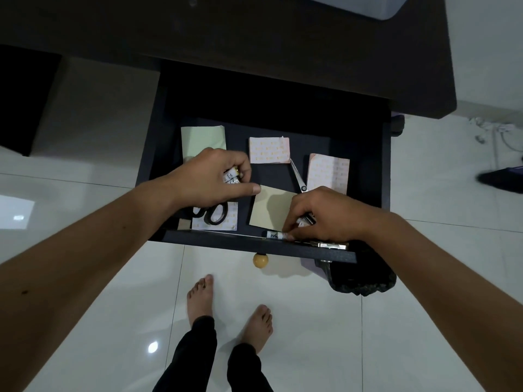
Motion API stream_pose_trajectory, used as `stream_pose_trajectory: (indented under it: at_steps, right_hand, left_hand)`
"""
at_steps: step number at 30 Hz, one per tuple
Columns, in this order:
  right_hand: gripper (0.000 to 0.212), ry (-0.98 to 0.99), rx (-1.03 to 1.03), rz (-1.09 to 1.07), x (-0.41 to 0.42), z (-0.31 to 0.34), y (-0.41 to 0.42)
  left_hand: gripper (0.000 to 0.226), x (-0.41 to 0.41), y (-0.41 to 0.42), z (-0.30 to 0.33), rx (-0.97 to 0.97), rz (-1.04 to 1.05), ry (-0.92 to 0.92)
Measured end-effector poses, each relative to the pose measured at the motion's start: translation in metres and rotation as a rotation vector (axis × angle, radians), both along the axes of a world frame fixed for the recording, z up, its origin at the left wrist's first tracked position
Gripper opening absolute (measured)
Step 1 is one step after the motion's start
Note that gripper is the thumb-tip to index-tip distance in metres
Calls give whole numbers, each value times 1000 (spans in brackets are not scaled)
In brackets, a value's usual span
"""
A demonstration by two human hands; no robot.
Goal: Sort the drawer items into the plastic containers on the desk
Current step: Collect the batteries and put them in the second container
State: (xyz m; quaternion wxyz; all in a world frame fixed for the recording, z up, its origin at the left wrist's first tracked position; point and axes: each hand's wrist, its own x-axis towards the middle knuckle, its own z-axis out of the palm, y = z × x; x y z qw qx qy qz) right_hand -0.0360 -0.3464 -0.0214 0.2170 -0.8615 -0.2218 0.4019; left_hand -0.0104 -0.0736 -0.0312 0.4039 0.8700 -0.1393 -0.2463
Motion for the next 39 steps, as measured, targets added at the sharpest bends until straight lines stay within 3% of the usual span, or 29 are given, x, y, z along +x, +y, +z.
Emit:
stream_pose_trajectory:
  at_steps: [6,10,16,21,26,29,33,36,39]
  right_hand:
    - [13,117,26,-39,4,5,-2]
    - [24,183,63,-79,3,7,-4]
    - [23,211,179,-215,1,17,-7]
    - [26,388,383,-511,4,21,-10]
    - [18,468,475,-666,5,19,-4]
    - [11,469,530,-709,7,20,-3]
    - [21,435,523,-651,8,16,-2]
    - [15,294,267,-342,7,15,-3]
    - [26,113,49,-51,5,9,0]
  left_hand:
    - [9,-1,-2,2,-142,45,166]
    - [21,-2,-2,-2,-182,52,200]
    - [27,-4,-1,4,-174,12,240]
    - [13,-6,-9,7,-209,-36,361]
    - [27,-8,-11,4,-168,-83,458]
    - [22,-6,-10,6,-190,-48,457]
    - [18,-6,-10,6,-171,-70,465]
    - [20,-7,-11,4,-159,-74,468]
    - [20,-7,-9,6,-147,-68,457]
